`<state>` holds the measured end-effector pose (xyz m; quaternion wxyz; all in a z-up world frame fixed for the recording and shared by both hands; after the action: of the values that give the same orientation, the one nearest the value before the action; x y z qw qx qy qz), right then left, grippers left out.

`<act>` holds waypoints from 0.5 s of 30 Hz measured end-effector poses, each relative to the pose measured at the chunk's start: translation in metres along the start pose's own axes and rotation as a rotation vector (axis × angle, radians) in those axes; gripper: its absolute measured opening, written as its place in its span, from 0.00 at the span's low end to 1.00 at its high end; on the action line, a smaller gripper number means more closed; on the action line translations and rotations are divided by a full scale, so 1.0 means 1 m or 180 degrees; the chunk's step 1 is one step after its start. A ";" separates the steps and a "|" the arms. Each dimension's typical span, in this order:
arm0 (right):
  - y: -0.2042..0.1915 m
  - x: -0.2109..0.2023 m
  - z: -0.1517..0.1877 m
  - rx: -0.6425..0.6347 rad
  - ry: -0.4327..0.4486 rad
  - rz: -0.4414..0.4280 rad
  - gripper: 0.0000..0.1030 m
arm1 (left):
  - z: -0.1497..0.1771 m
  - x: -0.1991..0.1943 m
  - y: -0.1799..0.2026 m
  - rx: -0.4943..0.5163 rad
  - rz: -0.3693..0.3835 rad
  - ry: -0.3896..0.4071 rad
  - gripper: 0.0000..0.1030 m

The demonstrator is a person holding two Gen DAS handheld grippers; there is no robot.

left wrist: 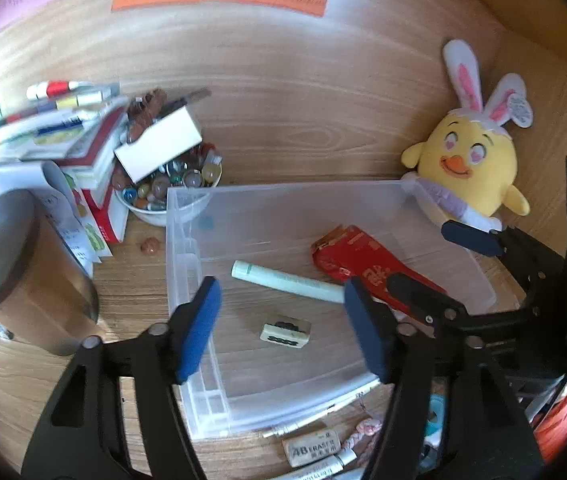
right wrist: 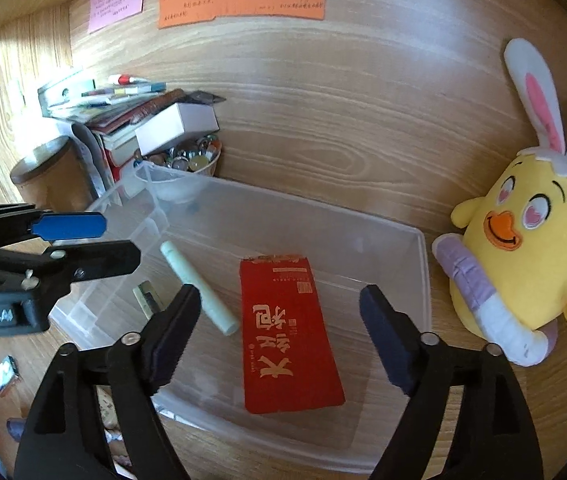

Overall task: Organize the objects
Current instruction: 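Lower the lip balm and red packet into the clear box and release both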

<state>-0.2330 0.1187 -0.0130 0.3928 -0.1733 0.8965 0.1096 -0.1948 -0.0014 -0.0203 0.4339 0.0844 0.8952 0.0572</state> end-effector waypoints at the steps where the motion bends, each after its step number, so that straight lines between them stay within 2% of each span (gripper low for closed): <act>1: 0.000 -0.004 0.000 0.0004 0.0013 -0.0005 0.79 | 0.001 -0.005 0.001 0.0024 -0.0022 0.0032 0.70; 3: 0.001 -0.013 -0.001 0.0015 0.0060 -0.0012 0.80 | 0.003 -0.015 0.004 0.0072 -0.0068 0.0106 0.79; 8: 0.003 -0.036 -0.003 0.0061 0.0182 -0.0033 0.84 | 0.008 -0.045 0.011 0.0180 -0.0130 0.0307 0.91; 15: 0.001 -0.065 0.005 0.0108 0.0314 -0.0061 0.85 | 0.023 -0.083 0.015 0.0269 -0.0187 0.0543 0.97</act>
<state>-0.1886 0.1358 0.0319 0.3520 -0.1804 0.9148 0.0819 -0.1248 -0.0031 0.0315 0.3536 0.0712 0.9326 0.0135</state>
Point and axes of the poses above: each gripper's, at about its wrist camera, not at the fingertips, and x roughly the way its jaws point, y to its right, z to its underside, the point moved 5 cm from there along x, roughly the way its jaws point, and after that the axes turned 5 degrees about -y, right-handed, at the moved point
